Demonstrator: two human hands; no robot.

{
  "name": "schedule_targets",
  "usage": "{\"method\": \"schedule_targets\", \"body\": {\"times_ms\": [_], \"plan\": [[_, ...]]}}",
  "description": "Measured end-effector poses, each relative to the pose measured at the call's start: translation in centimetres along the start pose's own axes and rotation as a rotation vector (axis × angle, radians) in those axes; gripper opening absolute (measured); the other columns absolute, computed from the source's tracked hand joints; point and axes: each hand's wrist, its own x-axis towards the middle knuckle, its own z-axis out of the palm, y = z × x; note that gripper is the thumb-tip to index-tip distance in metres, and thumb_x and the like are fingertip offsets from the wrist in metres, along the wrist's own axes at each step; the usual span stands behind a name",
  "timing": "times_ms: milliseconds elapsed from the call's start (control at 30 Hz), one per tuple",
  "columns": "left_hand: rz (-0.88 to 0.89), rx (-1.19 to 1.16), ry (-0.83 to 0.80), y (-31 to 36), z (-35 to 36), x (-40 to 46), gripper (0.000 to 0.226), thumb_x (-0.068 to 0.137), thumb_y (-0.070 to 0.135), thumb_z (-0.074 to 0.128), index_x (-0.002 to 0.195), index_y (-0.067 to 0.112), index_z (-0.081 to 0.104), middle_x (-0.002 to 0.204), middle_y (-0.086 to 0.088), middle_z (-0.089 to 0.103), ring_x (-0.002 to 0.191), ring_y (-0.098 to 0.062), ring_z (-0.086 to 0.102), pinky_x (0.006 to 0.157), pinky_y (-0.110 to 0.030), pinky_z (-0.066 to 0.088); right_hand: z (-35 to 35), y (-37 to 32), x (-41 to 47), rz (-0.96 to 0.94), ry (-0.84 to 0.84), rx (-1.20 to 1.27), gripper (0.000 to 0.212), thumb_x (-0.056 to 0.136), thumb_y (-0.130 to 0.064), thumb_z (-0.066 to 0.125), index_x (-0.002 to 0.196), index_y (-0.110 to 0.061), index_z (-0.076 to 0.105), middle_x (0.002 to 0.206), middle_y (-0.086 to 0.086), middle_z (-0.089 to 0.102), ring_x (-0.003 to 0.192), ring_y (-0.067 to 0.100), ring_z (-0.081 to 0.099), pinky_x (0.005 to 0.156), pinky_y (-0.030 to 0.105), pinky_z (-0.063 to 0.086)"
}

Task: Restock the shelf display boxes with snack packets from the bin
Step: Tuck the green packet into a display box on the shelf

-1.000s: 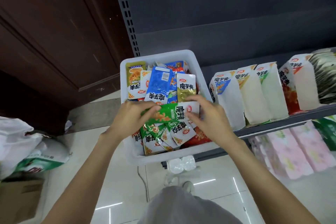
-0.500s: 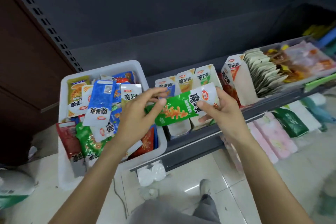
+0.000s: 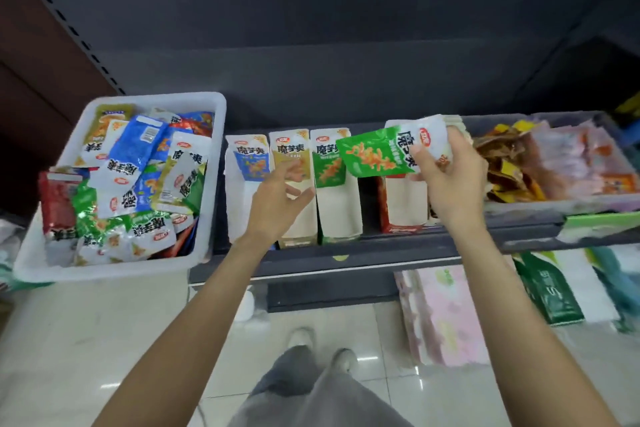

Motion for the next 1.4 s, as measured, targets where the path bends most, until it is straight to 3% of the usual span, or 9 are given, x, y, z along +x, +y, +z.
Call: {"method": "schedule_targets", "body": {"times_ms": [167,400,533,700,933,1067,1233,1333,1400], "plan": [[-0.067,0.056,0.037,-0.8,2.0,1.4,0.063,0.077,0.034,0.075,0.129,0.026,0.041,0.104,0.007,0.055,0.076,-0.01,0.06,0.07,-0.028,0.046,2.5,1.1,3.2,-0.268,-0.128,-0.313,0.016,0.09,-0.022,0.062,0.093,-0.007,0.057,0.079,0.002,0.066,0.061,0.018,0.056,0.055,0.03,0.043],[-0.053,0.136,-0.015,-1.3,3.6,2.3,0.084,0.068,0.023,0.082,0.137,0.025,0.034,0.112,0.001,0.051,0.072,-0.009,0.06,0.066,-0.023,0.045,5.9,1.3,4.7,-0.509,-0.253,-0.554,0.011,0.083,-0.011,0.066,0.083,-0.009,0.055,0.064,-0.005,0.049,0.055,0.023,0.047,0.045,0.022,0.022],[-0.077,0.173,-0.029,-1.6,4.2,2.2,0.086,0.068,0.019,0.081,0.137,0.027,0.031,0.115,0.001,0.05,0.07,-0.01,0.058,0.073,-0.038,0.055,7.4,2.2,4.8,-0.528,-0.403,-0.573,0.008,0.087,-0.012,0.064,0.094,-0.01,0.06,0.074,-0.001,0.06,0.066,0.024,0.06,0.056,0.023,0.03],[-0.117,0.175,0.0,-1.7,4.4,1.8,0.081,0.07,0.016,0.079,0.136,0.03,0.034,0.111,0.006,0.051,0.07,-0.008,0.057,0.075,-0.037,0.055,8.7,3.7,5.4,-0.565,-0.574,-0.63,0.013,0.093,-0.017,0.055,0.104,-0.012,0.058,0.087,0.006,0.068,0.078,0.028,0.065,0.059,0.029,0.039],[-0.133,0.226,0.028,-1.6,4.9,1.6,0.08,0.07,0.014,0.075,0.135,0.034,0.033,0.112,0.008,0.056,0.079,-0.014,0.06,0.074,-0.038,0.055,10.4,4.7,7.7,-0.518,-0.558,-0.587,0.033,0.087,-0.019,0.065,0.12,-0.014,0.062,0.104,0.005,0.066,0.099,0.024,0.052,0.077,0.033,0.045],[-0.136,0.231,0.042,-1.5,5.0,1.7,0.078,0.071,0.014,0.075,0.136,0.032,0.034,0.115,0.007,0.057,0.079,-0.014,0.059,0.074,-0.035,0.056,11.1,5.0,8.6,-0.429,-0.598,-0.536,0.027,0.087,-0.023,0.065,0.113,-0.018,0.066,0.095,0.0,0.064,0.089,0.012,0.044,0.07,0.027,0.037],[-0.128,0.23,0.04,-1.4,5.0,1.6,0.076,0.074,0.019,0.075,0.137,0.03,0.034,0.114,0.006,0.057,0.079,-0.011,0.059,0.071,-0.03,0.054,10.5,5.2,8.8,-0.649,-0.321,-0.494,0.027,0.078,-0.014,0.073,0.105,-0.014,0.067,0.101,0.002,0.065,0.096,0.024,0.054,0.079,0.035,0.046],[-0.144,0.208,0.045,-0.5,4.1,1.1,0.066,0.079,0.038,0.071,0.135,0.03,0.037,0.107,0.01,0.052,0.08,-0.008,0.057,0.072,-0.027,0.05,9.8,4.4,8.7,-0.614,-0.208,-0.378,0.021,0.083,-0.014,0.067,0.104,-0.013,0.068,0.102,0.003,0.064,0.098,0.024,0.054,0.083,0.036,0.045],[-0.112,0.17,0.095,0.5,2.6,0.2,0.051,0.082,0.047,0.063,0.127,0.031,0.046,0.097,0.01,0.055,0.079,-0.007,0.056,0.073,-0.028,0.05,9.0,3.1,7.8,-0.561,-0.258,-0.267,0.016,0.087,-0.018,0.062,0.102,-0.015,0.068,0.098,-0.001,0.066,0.094,0.018,0.056,0.081,0.036,0.047]]}}
